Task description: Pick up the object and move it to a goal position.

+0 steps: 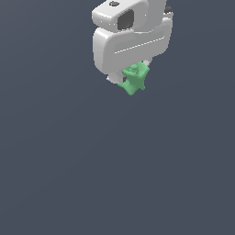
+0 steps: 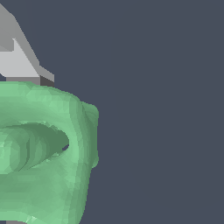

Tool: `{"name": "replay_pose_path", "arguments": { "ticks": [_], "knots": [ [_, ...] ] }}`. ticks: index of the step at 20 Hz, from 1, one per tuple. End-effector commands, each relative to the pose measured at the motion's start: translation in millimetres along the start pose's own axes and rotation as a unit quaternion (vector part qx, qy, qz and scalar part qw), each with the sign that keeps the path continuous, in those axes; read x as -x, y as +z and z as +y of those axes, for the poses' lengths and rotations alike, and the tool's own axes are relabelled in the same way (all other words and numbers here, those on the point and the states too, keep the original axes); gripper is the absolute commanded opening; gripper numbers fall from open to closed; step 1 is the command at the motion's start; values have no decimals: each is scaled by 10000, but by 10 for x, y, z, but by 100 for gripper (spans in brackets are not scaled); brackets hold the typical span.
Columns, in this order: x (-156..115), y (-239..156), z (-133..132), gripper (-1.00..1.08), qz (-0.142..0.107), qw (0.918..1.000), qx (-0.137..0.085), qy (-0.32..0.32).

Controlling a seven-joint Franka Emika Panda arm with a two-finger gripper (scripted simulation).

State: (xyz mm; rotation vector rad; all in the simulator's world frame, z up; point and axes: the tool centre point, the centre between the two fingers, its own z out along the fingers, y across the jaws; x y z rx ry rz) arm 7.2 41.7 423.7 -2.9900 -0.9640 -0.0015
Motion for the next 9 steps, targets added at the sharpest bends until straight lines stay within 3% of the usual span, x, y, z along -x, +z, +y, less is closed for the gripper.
{"name": "replay_pose_path", "arguments": {
  "ticks": [1,9],
  "knots": [
    [-21,-80,7,-100,-4,10000,-2,1],
    [-50,-167,19,-100,-4,10000,-2,1]
  ]
}}
